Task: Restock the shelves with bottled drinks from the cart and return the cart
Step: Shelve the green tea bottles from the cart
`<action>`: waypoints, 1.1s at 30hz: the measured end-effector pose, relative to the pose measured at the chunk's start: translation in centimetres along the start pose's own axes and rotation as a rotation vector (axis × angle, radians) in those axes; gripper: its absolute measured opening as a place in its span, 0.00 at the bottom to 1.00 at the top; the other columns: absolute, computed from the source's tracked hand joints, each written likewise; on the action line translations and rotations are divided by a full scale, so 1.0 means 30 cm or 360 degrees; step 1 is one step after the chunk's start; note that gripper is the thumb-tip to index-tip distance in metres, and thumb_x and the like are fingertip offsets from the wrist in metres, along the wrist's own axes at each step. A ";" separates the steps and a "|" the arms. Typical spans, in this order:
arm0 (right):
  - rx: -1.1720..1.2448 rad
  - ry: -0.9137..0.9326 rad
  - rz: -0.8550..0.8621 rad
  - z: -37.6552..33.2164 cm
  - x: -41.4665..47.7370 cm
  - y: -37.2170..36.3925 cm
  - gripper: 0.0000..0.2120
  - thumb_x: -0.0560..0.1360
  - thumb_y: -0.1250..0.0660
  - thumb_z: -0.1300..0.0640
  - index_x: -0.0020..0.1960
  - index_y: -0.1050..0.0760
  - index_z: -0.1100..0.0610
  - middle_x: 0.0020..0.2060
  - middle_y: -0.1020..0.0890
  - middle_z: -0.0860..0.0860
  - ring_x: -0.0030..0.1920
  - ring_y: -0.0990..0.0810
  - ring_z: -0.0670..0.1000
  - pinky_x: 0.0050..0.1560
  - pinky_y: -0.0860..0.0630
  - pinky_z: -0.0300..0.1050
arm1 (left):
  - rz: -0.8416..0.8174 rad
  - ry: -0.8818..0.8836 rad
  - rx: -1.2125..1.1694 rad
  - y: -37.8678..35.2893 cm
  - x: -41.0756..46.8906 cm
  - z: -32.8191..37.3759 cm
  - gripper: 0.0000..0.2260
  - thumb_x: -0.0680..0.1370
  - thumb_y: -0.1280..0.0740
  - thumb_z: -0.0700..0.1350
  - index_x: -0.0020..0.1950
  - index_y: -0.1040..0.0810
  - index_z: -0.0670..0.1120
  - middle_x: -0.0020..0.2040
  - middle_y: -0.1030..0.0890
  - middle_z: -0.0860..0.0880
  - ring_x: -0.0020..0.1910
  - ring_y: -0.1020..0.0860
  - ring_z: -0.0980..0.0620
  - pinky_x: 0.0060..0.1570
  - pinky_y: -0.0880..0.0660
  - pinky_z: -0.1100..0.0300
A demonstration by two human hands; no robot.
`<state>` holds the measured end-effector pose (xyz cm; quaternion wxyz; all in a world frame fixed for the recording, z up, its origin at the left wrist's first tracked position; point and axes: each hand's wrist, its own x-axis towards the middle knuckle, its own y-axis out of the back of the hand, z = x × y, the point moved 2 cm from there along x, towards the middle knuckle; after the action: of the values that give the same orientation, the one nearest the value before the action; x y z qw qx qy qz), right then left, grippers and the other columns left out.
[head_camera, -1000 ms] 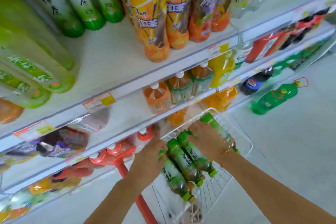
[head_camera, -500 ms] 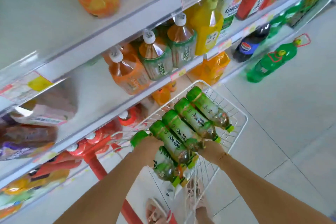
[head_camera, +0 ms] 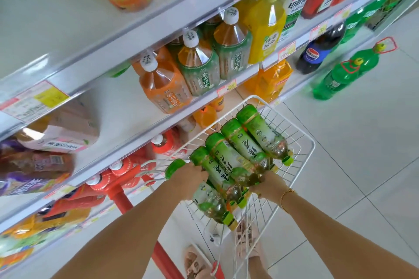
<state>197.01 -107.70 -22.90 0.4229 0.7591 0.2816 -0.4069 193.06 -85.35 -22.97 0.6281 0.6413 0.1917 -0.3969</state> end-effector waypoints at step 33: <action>-0.0325 0.2550 0.1149 -0.812 -1.154 0.479 0.13 0.67 0.33 0.50 0.49 0.31 0.52 0.47 0.31 0.47 0.43 0.30 0.47 0.40 0.29 0.42 | 0.2543 0.0563 -0.1957 0.612 -1.113 -0.098 0.24 0.66 0.25 0.32 0.59 0.28 0.44 0.45 0.23 0.53 0.39 0.24 0.62 0.36 0.30 0.77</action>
<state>199.68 -96.30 20.26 0.2669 0.8172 0.2713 0.4329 187.11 -76.64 13.75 0.8921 0.1978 -0.0315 0.4051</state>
